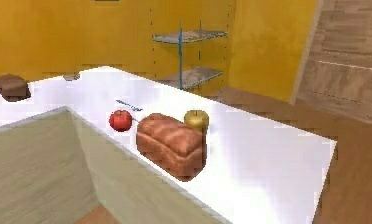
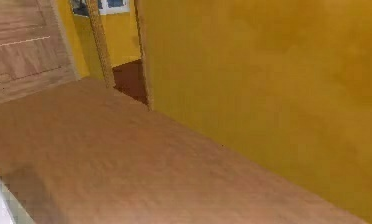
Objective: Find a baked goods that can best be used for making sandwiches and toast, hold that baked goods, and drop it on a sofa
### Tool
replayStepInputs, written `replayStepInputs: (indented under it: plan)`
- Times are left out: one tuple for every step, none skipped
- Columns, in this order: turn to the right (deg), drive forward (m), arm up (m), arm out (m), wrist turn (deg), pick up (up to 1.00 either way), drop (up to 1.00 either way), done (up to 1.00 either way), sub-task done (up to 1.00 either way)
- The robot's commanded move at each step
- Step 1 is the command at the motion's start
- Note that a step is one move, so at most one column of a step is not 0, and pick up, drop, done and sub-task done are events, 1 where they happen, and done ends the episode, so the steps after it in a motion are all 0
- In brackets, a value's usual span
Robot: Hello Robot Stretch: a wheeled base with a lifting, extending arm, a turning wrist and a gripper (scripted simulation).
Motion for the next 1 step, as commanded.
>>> replayStepInputs:
  plan:
    - [-45.0,0.00,0.00,0.00,0.0,0.00,0.00,0.00,0.00]
